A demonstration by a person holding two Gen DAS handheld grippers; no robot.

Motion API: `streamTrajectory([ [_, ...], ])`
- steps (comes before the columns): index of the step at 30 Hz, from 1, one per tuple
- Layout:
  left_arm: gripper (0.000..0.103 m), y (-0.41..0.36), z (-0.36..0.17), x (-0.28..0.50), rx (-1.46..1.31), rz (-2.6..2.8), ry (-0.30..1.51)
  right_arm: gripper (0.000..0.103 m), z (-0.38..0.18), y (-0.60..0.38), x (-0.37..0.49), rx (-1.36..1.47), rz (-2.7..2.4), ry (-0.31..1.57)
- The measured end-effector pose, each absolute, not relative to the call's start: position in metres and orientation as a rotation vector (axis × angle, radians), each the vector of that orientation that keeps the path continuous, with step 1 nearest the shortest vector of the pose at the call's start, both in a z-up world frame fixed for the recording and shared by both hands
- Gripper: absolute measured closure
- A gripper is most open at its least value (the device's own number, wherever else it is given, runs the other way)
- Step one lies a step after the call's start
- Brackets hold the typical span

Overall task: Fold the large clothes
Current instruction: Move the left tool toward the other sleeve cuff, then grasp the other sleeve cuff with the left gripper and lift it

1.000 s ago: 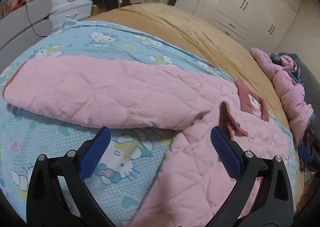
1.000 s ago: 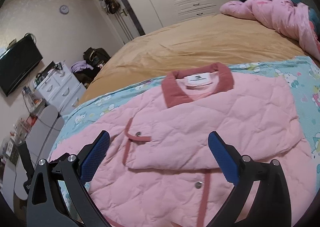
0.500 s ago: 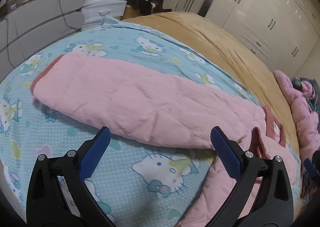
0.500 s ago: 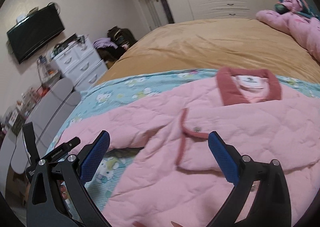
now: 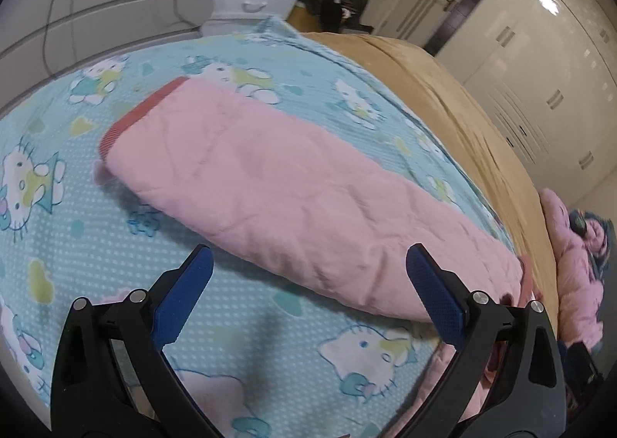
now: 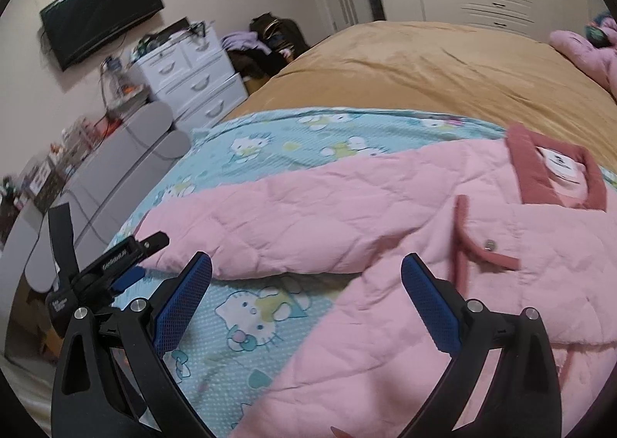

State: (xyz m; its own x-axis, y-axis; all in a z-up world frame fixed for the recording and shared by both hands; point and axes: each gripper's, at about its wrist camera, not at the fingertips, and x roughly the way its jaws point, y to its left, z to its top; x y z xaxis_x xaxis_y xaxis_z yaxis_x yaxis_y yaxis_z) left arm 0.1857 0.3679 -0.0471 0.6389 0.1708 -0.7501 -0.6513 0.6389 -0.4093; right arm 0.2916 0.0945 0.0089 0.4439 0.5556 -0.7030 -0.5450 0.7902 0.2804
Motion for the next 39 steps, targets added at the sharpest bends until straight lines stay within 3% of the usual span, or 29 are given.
streamTrajectory([
  [15, 0.009, 0.432, -0.09, 0.179, -0.958, 0.58, 0.716, 0.005, -0.006, 0.112, 0.28, -0.013, 0.706, 0.917],
  [21, 0.01, 0.447, -0.107, 0.184, -1.021, 0.591, 0.617, 0.005, -0.011, 0.099, 0.277, -0.002, 0.685, 0.932],
  [23, 0.029, 0.446, -0.106, 0.182, -1.022, 0.602, 0.579, 0.005, -0.011, 0.092, 0.274, -0.011, 0.677, 0.93],
  [25, 0.056, 0.445, -0.106, 0.181, -1.003, 0.613, 0.577, 0.005, -0.011, 0.085, 0.272, -0.017, 0.662, 0.927],
  [26, 0.061, 0.444, -0.103, 0.18, -0.985, 0.602, 0.572, 0.005, -0.011, 0.082, 0.272, -0.016, 0.656, 0.926],
  [27, 0.076, 0.442, -0.097, 0.179, -0.956, 0.594, 0.563, 0.005, -0.012, 0.076, 0.271, -0.013, 0.648, 0.926],
  [28, 0.082, 0.441, -0.092, 0.178, -0.934, 0.586, 0.548, 0.005, -0.011, 0.072, 0.271, -0.01, 0.64, 0.926],
  [39, 0.091, 0.401, -0.003, 0.17, -0.807, 0.424, 0.335, 0.005, -0.012, -0.007, 0.258, 0.026, 0.523, 0.903],
])
